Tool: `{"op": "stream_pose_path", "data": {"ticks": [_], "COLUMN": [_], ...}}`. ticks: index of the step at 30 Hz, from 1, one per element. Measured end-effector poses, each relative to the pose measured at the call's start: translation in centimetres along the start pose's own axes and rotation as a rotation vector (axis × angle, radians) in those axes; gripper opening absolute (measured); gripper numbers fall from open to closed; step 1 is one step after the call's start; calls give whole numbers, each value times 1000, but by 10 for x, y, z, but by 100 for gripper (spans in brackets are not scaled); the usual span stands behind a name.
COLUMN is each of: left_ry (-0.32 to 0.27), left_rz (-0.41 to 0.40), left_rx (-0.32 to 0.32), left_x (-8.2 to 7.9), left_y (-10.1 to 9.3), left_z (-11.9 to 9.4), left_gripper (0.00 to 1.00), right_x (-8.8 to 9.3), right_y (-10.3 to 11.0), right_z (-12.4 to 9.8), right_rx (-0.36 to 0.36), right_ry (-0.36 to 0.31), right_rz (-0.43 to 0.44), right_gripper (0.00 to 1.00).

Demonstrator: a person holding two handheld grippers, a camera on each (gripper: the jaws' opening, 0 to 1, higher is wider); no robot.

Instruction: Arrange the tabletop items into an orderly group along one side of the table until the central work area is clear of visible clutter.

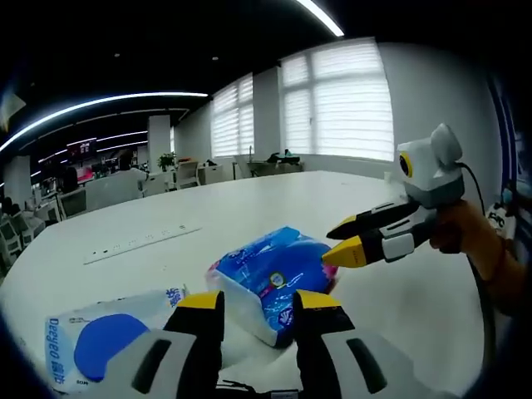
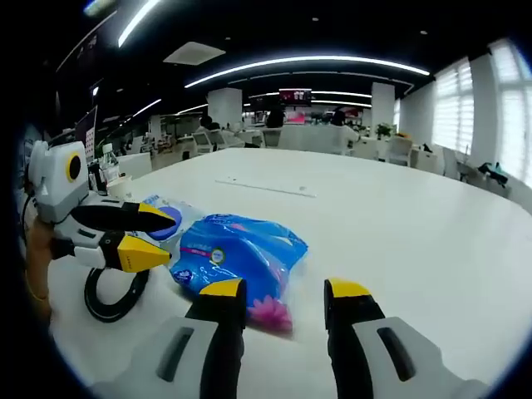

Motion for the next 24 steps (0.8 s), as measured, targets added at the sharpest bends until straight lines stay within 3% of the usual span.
{"op": "stream_pose_path", "data": {"ticks": [9,14,24], "left_ry": [49,70,85], "left_rz": [34,6,-76], "left_rx": [-21,-35,-41], "left_x": [8,9,12], "left_y": [4,9,9], "left_z": [9,12,15], "left_gripper": [27,14,4], "right_x": [5,6,6], "right_y": [5,6,4], "right_z": [10,14,13], "right_rx": [-10,-6,5], "right_ry": [22,26,23], "right_rz": [11,22,52], "right_gripper": [23,19,4]}}
Point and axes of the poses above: the point that each gripper's makers call its tool centre point, and the gripper's own axes: z roughly forward along the fingers, y roughly to its left, x roughly out of its underside, the point moved 6 cm from there along -z, roughly backward along the fingers, and after that the axes turned 9 degrees about -y, right-handed, at the moved point
